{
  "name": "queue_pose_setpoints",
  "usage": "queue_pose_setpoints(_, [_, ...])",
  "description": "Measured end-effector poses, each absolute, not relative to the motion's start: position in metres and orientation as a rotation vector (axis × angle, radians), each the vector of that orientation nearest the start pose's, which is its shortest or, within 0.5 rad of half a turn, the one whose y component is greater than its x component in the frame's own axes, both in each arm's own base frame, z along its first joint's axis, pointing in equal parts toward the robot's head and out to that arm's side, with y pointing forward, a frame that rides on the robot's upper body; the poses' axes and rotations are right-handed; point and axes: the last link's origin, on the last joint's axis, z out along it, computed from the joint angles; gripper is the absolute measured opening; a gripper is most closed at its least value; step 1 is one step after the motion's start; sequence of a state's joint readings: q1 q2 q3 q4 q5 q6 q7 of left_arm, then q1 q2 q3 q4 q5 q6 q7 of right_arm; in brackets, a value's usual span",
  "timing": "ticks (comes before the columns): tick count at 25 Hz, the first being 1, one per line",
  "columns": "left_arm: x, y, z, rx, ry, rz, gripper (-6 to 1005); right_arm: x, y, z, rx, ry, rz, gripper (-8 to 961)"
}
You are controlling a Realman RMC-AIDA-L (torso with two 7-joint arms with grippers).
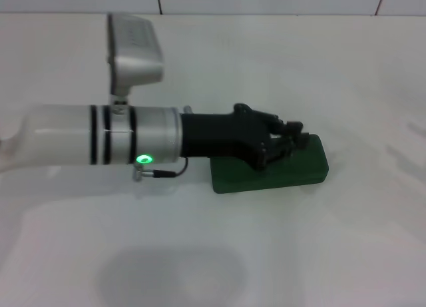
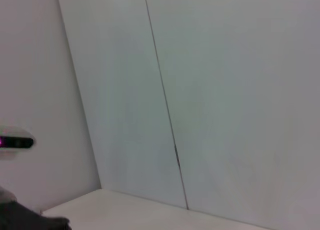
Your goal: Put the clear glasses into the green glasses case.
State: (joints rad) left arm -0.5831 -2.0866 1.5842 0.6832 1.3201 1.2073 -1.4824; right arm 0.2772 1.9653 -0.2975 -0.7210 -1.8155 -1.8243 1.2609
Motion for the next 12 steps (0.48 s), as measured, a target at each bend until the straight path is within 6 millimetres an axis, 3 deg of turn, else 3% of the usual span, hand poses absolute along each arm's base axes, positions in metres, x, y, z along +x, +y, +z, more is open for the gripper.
queue_pose_setpoints(5, [-0.164, 0.325, -0.063, -2.901, -0.533, -0.999, 209, 0.336, 0.257, 0.123, -2.259, 0.529, 0.933, 691])
queue_pose_setpoints(9, [-0.173, 0.306, -0.037, -2.937, -0.337, -1.156, 247, 0.329, 0.257, 0.111, -2.335, 0.510, 0.938, 692])
queue_pose_setpoints(12, [-0.180, 0.294, -0.013, -2.948, -0.279, -1.263, 480, 0.318, 0.259, 0.097, -2.446, 0.484, 0.947, 696])
